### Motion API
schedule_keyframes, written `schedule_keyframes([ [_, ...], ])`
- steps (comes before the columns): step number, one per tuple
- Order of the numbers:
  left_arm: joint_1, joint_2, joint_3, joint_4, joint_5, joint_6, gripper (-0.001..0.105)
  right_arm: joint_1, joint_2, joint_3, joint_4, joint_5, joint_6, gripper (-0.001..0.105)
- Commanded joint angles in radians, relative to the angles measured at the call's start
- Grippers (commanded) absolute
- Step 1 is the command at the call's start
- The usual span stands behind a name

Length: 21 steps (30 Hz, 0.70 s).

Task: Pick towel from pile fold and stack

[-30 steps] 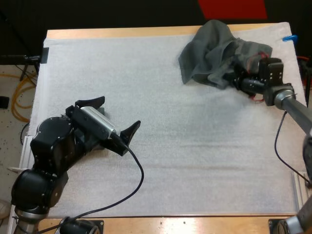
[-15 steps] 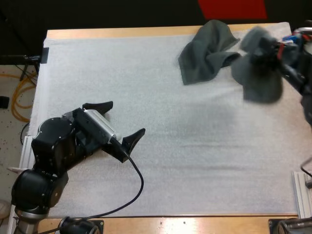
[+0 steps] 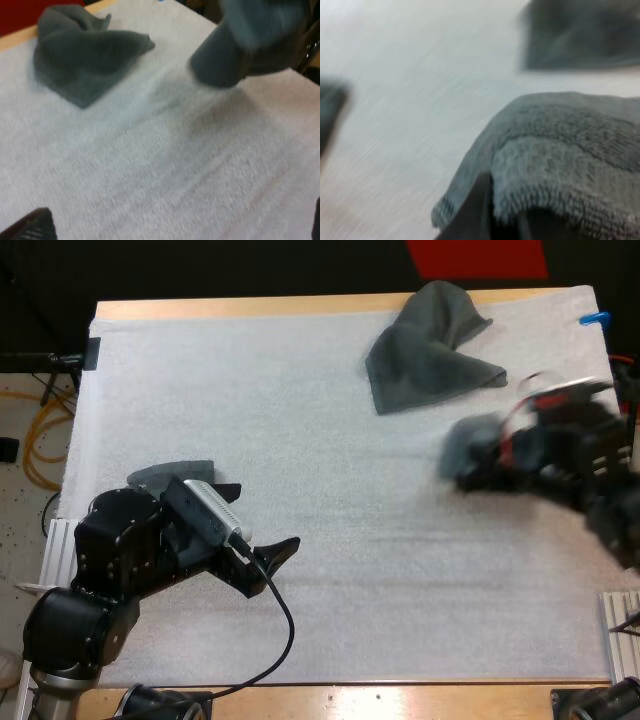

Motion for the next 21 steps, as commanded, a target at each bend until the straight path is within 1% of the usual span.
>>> schedule_keyframes([
  [1, -0.005, -0.002, -0.007, 0.007, 0.012, -0.006, 0.104, 0.075, -0.012, -0.031, 0.04, -0.013, 0.024, 0.0],
  [4, -0.005, -0.002, -0.007, 0.019, 0.012, -0.014, 0.104, 0.183, -0.012, -0.083, 0.134, 0.006, 0.109, 0.0],
  [6, -0.005, -0.002, -0.007, 0.025, 0.012, -0.014, 0.104, 0.216, -0.014, -0.112, 0.191, 0.022, 0.134, 0.0],
  [9, -0.005, -0.002, -0.007, 0.023, 0.012, -0.014, 0.104, 0.227, -0.014, -0.116, 0.214, 0.042, 0.125, 0.0],
  [11, -0.005, -0.002, -0.007, 0.019, 0.012, -0.014, 0.104, 0.225, 0.0, -0.09, 0.208, 0.121, 0.094, 0.0],
  [13, -0.005, -0.002, -0.007, 0.018, 0.012, -0.014, 0.104, 0.201, 0.032, -0.025, 0.193, 0.204, 0.033, 0.0],
  [14, -0.005, -0.002, -0.007, 0.018, 0.012, -0.014, 0.104, 0.189, 0.044, -0.002, 0.184, 0.212, 0.024, 0.0],
  [16, -0.005, -0.002, -0.007, 0.018, 0.012, -0.01, 0.104, 0.122, 0.105, 0.087, 0.102, 0.234, -0.034, 0.0],
  [17, -0.005, -0.002, -0.007, 0.018, 0.012, -0.01, 0.104, 0.108, 0.123, 0.104, 0.085, 0.235, -0.041, 0.0],
  [18, -0.005, -0.002, -0.007, 0.018, 0.012, -0.01, 0.104, 0.067, 0.159, 0.123, 0.043, 0.234, -0.044, 0.0],
  [19, -0.005, -0.002, -0.007, 0.018, 0.012, -0.01, 0.104, 0.03, 0.189, 0.123, 0.023, 0.234, -0.044, 0.0],
  [21, -0.005, -0.002, -0.007, 0.018, 0.012, -0.01, 0.104, -0.007, 0.229, 0.105, -0.018, 0.231, -0.044, 0.0],
])
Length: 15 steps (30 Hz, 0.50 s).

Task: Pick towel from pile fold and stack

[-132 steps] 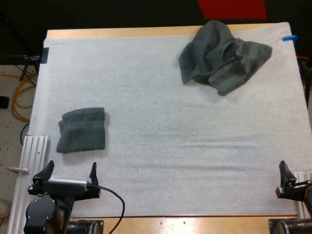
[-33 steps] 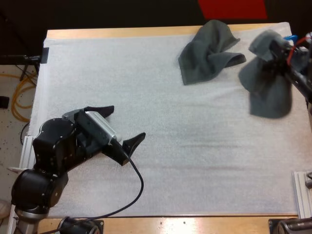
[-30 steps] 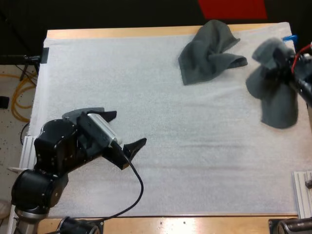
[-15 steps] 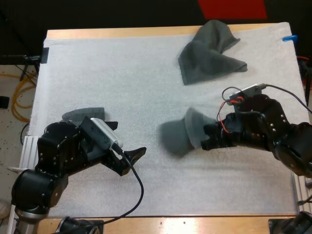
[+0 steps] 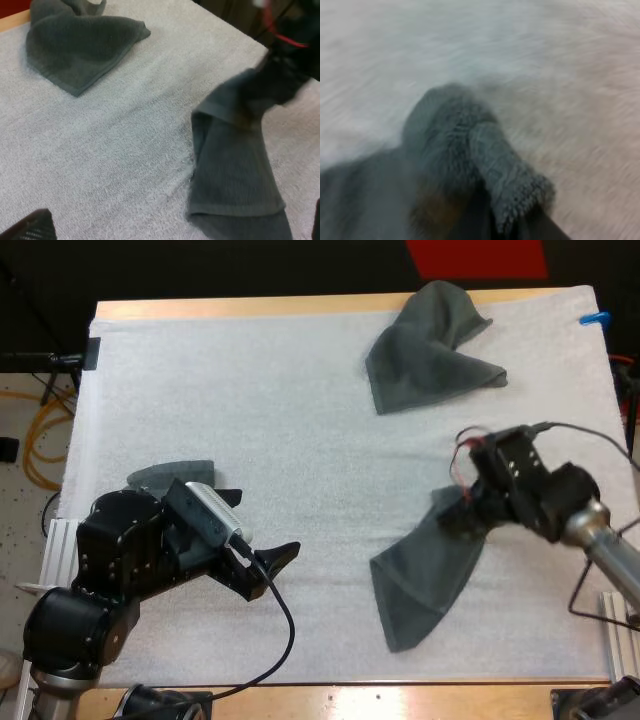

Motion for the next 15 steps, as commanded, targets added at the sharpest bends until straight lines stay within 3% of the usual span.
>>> schedule_keyframes([
  [1, -0.005, -0.002, -0.007, -0.003, 0.008, -0.004, 0.104, -0.019, 0.002, -0.04, -0.063, -0.014, -0.011, 0.0],
  [6, -0.005, -0.002, -0.007, -0.003, 0.008, -0.004, 0.104, -0.02, 0.077, -0.159, -0.198, -0.133, -0.001, 0.0],
  [11, -0.005, -0.002, -0.007, -0.005, 0.008, -0.004, 0.104, -0.009, 0.189, -0.251, -0.288, -0.234, 0.124, 0.0],
  [14, -0.005, -0.002, -0.007, -0.005, 0.008, -0.004, 0.104, 0.005, 0.263, -0.307, -0.293, -0.323, 0.141, 0.013],
  [15, -0.005, -0.002, -0.007, -0.005, 0.008, -0.004, 0.104, 0.017, 0.288, -0.331, -0.29, -0.345, 0.141, 0.024],
])
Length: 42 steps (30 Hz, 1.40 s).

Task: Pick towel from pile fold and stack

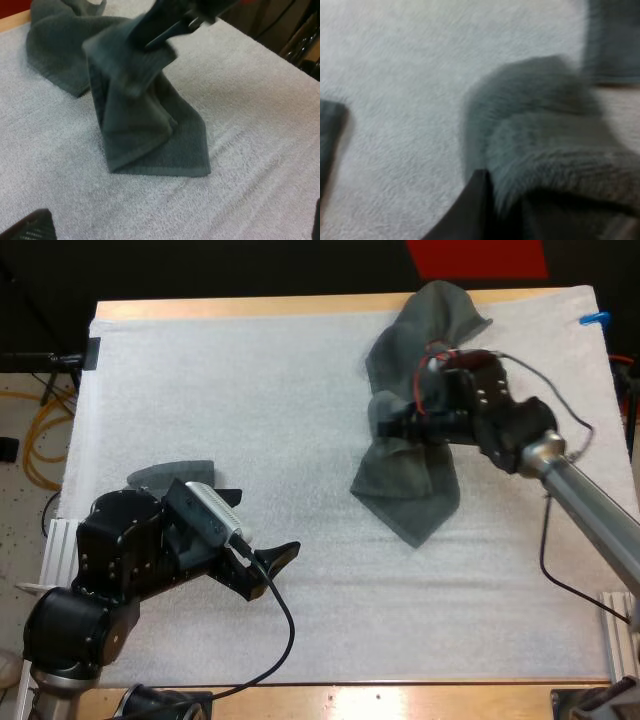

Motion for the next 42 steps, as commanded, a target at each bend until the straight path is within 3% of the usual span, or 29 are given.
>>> schedule_keyframes([
  [1, -0.005, -0.002, -0.007, -0.003, 0.008, -0.004, 0.104, 0.017, 0.01, -0.036, -0.006, -0.035, 0.002, 0.035],
  [2, -0.005, -0.002, -0.007, -0.003, 0.008, -0.004, 0.104, 0.028, 0.017, -0.046, -0.006, -0.039, 0.002, 0.043],
  [4, -0.005, -0.002, -0.007, -0.003, 0.008, -0.004, 0.104, 0.055, 0.026, -0.078, -0.006, -0.055, -0.008, 0.068],
  [6, -0.005, -0.002, -0.007, -0.003, 0.008, -0.004, 0.104, 0.073, 0.026, -0.101, 0.016, -0.044, -0.037, 0.078],
  [11, -0.005, -0.002, -0.007, -0.003, 0.008, -0.004, 0.104, 0.083, 0.014, -0.128, 0.184, 0.08, -0.116, 0.074],
  [13, -0.005, -0.002, -0.007, -0.003, 0.008, -0.004, 0.104, 0.078, 0.014, -0.128, 0.281, 0.226, -0.156, 0.072],
  [16, -0.005, -0.002, -0.007, -0.003, 0.008, -0.004, 0.104, 0.065, 0.014, -0.128, 0.357, 0.338, -0.199, 0.071],
  [20, -0.005, -0.002, -0.007, -0.001, 0.008, -0.004, 0.104, 0.028, 0.014, -0.109, 0.376, 0.256, -0.214, 0.071],
  [24, -0.005, -0.002, -0.007, 0.001, 0.008, -0.004, 0.104, -0.012, 0.034, -0.051, 0.343, 0.23, -0.18, 0.071],
  [27, -0.005, -0.002, -0.007, 0.009, 0.008, -0.004, 0.104, -0.038, 0.069, -0.017, 0.3, 0.154, -0.14, 0.071],
  [39, -0.005, -0.002, 0.007, 0.084, 0.008, -0.004, 0.104, -0.026, 0.278, -0.011, 0.236, 0.107, -0.038, 0.071],
  [42, -0.005, -0.002, 0.007, 0.087, 0.008, -0.004, 0.104, -0.026, 0.289, -0.011, 0.235, 0.104, -0.038, 0.06],
])
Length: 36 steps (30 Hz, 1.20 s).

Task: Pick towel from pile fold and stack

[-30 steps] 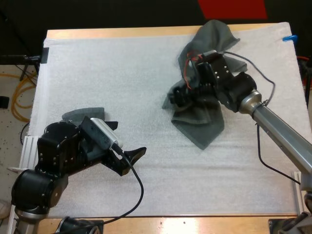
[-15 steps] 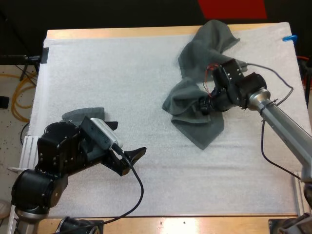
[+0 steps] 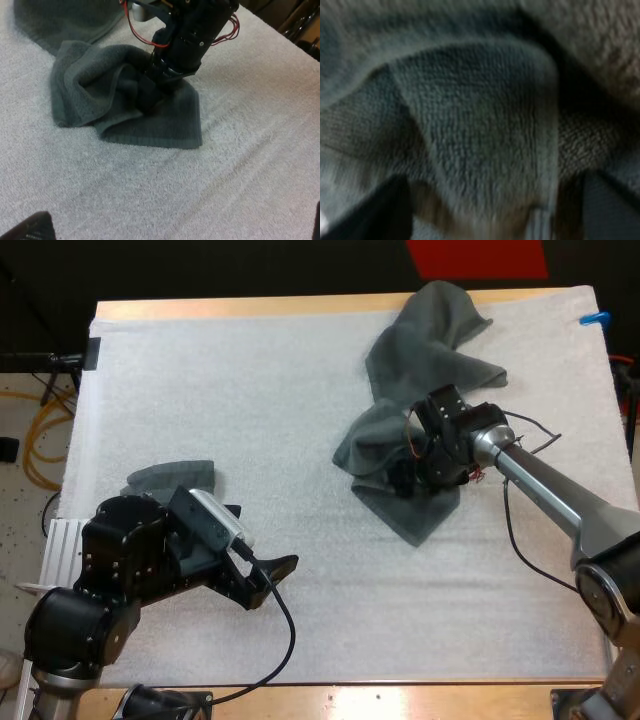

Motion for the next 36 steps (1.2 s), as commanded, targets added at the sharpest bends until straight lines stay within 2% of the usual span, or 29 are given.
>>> schedule_keyframes([
  [1, -0.005, -0.002, 0.004, 0.003, 0.008, -0.004, 0.104, -0.002, 0.004, -0.002, 0.0, -0.016, 0.004, 0.05],
  [2, -0.005, -0.002, 0.004, 0.003, 0.008, -0.004, 0.104, -0.002, 0.004, -0.002, 0.0, -0.016, 0.004, 0.047],
  [4, -0.005, -0.002, 0.004, 0.003, 0.008, -0.004, 0.104, -0.002, 0.004, -0.002, 0.0, -0.016, 0.004, 0.031],
  [7, -0.005, -0.002, 0.004, 0.003, 0.008, -0.004, 0.104, -0.002, 0.004, -0.002, 0.0, -0.014, 0.004, 0.014],
  [11, -0.005, -0.002, 0.004, 0.003, 0.008, -0.004, 0.104, -0.002, -0.015, -0.002, 0.0, -0.006, 0.004, 0.001],
  [18, -0.005, -0.002, 0.004, 0.003, 0.008, -0.004, 0.104, -0.002, -0.162, -0.002, -0.023, 0.117, -0.082, 0.0],
  [20, -0.005, -0.002, 0.004, 0.003, 0.008, -0.004, 0.104, -0.002, -0.225, -0.002, -0.016, 0.19, -0.12, 0.0],
  [25, -0.005, -0.002, 0.004, 0.003, 0.008, -0.004, 0.104, -0.013, -0.421, -0.005, -0.016, 0.465, -0.263, 0.0],
  [28, -0.005, -0.002, 0.004, 0.003, 0.008, -0.004, 0.104, -0.041, -0.524, -0.012, -0.016, 0.594, -0.345, 0.0],
  [32, -0.005, -0.002, 0.004, 0.003, 0.008, -0.004, 0.104, -0.086, -0.631, -0.045, -0.016, 0.691, -0.464, 0.0],
  [36, -0.005, -0.002, 0.004, 0.003, 0.008, -0.004, 0.104, -0.117, -0.725, -0.113, -0.016, 0.697, -0.556, 0.0],
])
